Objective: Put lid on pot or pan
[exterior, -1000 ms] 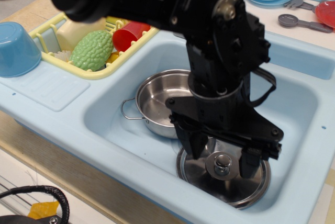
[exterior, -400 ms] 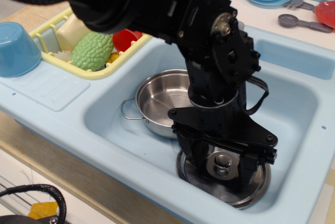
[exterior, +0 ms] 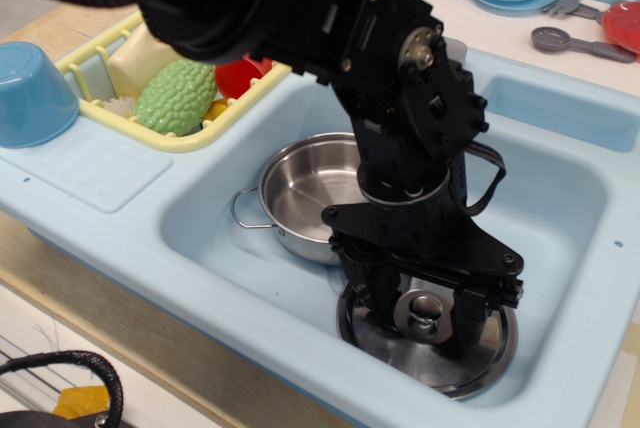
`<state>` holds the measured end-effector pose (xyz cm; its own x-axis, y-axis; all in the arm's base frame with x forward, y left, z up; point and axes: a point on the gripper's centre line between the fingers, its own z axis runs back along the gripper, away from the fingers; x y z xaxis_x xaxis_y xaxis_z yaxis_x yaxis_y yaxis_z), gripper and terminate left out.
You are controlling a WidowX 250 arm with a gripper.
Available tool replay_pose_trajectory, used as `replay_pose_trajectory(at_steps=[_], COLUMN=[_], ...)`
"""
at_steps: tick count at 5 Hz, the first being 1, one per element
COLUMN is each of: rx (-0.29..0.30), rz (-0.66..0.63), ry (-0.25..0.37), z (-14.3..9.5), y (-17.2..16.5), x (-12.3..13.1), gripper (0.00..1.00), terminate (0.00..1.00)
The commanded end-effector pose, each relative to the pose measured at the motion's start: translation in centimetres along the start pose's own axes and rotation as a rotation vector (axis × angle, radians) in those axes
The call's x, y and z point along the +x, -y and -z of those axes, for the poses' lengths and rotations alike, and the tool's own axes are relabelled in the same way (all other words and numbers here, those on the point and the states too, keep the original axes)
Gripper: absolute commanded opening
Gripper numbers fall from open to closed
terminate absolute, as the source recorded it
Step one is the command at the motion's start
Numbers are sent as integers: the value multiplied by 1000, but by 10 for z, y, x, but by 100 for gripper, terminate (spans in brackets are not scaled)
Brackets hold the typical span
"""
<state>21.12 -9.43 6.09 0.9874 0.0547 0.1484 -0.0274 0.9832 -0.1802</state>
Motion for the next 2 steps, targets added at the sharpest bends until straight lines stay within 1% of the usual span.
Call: replay_pose_trajectory(at_steps=[1,2], rx=[-11,-20], rz=[-4,-24], ry=[13,12], z=[1,2], y=[-2,-2], x=[6,1], gripper=[0,0], terminate=[0,0])
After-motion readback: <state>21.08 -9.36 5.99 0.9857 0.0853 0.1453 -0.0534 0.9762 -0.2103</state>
